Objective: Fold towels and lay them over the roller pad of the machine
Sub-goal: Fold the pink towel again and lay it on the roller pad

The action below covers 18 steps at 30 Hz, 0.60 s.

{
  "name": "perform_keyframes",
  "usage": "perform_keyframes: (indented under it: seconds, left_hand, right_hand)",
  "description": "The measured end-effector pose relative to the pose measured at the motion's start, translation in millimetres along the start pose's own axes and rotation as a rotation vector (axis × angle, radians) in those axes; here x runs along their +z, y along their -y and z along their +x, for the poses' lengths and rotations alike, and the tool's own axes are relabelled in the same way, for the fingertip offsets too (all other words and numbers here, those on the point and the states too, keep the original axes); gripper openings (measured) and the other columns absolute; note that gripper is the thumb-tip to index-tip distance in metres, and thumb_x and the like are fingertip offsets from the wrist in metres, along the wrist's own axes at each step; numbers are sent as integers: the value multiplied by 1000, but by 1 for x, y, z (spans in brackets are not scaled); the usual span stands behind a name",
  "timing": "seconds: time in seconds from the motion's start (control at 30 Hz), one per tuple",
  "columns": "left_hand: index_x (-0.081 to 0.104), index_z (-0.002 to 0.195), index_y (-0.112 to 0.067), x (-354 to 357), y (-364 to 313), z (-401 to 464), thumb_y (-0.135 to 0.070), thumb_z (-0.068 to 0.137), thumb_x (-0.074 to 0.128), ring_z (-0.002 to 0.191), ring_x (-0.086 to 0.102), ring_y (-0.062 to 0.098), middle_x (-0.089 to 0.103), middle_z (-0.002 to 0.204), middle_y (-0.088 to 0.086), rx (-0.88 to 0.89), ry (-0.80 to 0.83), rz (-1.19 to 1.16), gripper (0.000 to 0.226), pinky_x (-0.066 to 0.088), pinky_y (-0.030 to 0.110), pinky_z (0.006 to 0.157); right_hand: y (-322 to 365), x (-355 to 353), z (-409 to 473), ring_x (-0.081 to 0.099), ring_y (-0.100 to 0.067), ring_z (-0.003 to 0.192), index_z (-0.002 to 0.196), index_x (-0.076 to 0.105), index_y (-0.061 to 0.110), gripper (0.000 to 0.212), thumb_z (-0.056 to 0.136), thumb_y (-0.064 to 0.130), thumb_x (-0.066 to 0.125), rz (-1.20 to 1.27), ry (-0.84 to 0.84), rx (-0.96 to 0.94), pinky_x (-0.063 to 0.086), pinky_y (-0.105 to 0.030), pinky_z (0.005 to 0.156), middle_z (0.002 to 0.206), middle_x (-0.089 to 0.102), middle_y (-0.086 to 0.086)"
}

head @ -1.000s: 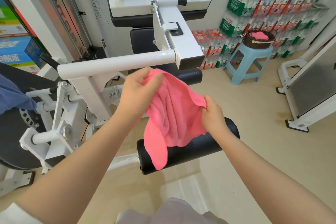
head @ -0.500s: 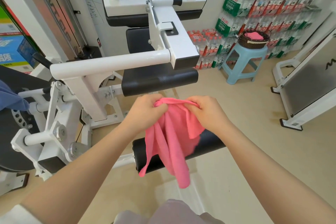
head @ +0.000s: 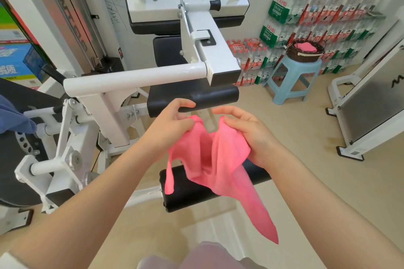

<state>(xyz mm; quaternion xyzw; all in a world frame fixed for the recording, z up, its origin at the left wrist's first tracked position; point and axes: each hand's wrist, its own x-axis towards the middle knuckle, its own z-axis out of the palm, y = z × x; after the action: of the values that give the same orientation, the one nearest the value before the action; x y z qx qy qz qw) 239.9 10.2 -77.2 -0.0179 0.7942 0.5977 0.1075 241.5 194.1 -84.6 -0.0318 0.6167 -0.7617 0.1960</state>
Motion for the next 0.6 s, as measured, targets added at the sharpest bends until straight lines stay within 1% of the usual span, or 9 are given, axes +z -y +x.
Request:
perform_keyframes:
  seconds: [0.07,0.13,0.17,0.23,0.33,0.4,0.43,0.5,0.6]
  left_hand:
    - [51,113,-27,1,-6,-4,5,81,45,68,58,18,67,101,7,44,52,12,46,46,30,59]
    - [54,108,-29,1,-10,-6,-2,80,47,75,60,23,67,100,9,109,96,55,40,50,42,69]
    - [56,104,-30,1,-11,-7,-6,80,49,78,60,26,67,98,11,138,109,72,36,51,46,75]
    - [60,99,-27,0,-12,-7,-8,84,52,85,64,26,68,96,10,162,104,59,26,51,45,83]
    - [64,98,-15,0,-11,-5,-11,89,57,85,67,16,71,94,8,109,92,-62,12,52,32,86]
    - [65,100,-12,3,-6,-3,-16,92,55,84,65,16,70,95,9,54,56,-153,13,52,32,84]
    - [66,101,-11,5,-3,-1,-18,93,53,85,63,17,70,96,10,27,29,-206,17,51,33,83]
    - [65,105,-10,10,2,1,-20,95,49,83,60,18,68,95,11,-10,-36,-312,21,48,32,75]
    - [64,96,-10,17,4,-1,-18,95,50,74,54,17,62,85,9,-6,-123,-404,16,44,29,64]
  right_hand:
    - [0,4,1,60,-4,61,106,64,25,32,93,3,46,-65,25,-8,49,-18,58,72,64,6]
    - [-1,8,3,65,-8,78,115,61,21,32,93,2,47,-85,56,3,53,-22,71,96,66,-3]
    - [0,9,4,65,-12,84,116,60,16,31,93,2,46,-65,69,18,54,-24,77,100,66,-7]
    - [2,12,4,65,-14,84,111,62,9,27,93,2,44,19,74,48,53,-24,78,96,68,-7]
    - [2,13,6,63,-12,76,103,62,15,20,92,7,49,64,-12,50,52,-26,70,88,68,-1]
    - [-1,14,6,60,-9,65,92,59,20,13,91,9,52,45,-92,45,46,-25,60,76,65,4]
    - [-3,15,6,57,-6,59,85,57,21,15,91,8,52,40,-113,43,42,-24,55,69,62,7]
    - [-4,17,3,54,-4,53,78,54,19,20,92,6,49,61,-81,47,41,-21,50,61,59,9]
    - [-1,19,-6,61,-9,53,85,55,11,23,91,0,37,223,56,126,48,-20,44,65,64,2]
